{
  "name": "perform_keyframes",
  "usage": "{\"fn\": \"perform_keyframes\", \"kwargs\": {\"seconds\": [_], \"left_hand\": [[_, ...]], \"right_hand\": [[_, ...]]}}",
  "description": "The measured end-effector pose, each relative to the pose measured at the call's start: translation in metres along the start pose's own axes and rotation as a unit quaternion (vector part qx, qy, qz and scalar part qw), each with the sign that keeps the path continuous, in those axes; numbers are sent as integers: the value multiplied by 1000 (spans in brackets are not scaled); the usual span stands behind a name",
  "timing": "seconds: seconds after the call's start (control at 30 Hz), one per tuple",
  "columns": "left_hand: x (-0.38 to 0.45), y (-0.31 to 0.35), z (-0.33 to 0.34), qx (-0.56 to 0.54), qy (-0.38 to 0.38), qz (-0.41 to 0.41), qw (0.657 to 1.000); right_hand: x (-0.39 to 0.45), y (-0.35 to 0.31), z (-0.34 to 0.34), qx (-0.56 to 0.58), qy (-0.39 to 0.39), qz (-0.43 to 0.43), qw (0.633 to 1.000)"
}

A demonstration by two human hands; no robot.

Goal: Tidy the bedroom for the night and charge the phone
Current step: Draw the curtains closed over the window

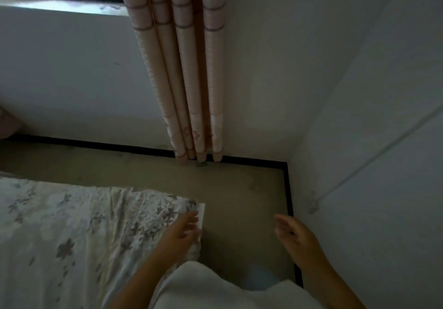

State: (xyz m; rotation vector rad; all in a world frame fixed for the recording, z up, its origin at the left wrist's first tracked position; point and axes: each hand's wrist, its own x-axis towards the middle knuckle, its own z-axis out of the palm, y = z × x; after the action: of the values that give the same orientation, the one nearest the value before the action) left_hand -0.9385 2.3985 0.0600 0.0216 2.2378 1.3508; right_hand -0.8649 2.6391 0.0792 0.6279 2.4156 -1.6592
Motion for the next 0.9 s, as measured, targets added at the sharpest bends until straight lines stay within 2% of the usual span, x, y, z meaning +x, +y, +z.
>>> {"fn": "perform_keyframes", "kwargs": {"seconds": [0.13,0.23,0.37,0.53,0.63,0.77,0.9], "left_hand": [[73,33,-26,-1,23,20,1000],[125,48,-39,-54,47,13,997],[187,57,-58,-116,116,-25,986],[231,56,-79,-171,223,-79,956],[247,52,-102,-177,274,-97,940],[269,50,-150,-169,334,-85,923],[299,46,-215,-165,343,-54,923]], "right_hand": [[92,-47,2,-26,-41,-44,998],[166,-73,13,-36,-92,-63,993],[262,-107,23,-51,-168,-100,979],[358,-144,39,-111,-266,-109,951],[396,-172,65,-135,-313,-130,931],[428,-215,118,-158,-368,-205,893],[449,-253,177,-142,-380,-235,883]]}}
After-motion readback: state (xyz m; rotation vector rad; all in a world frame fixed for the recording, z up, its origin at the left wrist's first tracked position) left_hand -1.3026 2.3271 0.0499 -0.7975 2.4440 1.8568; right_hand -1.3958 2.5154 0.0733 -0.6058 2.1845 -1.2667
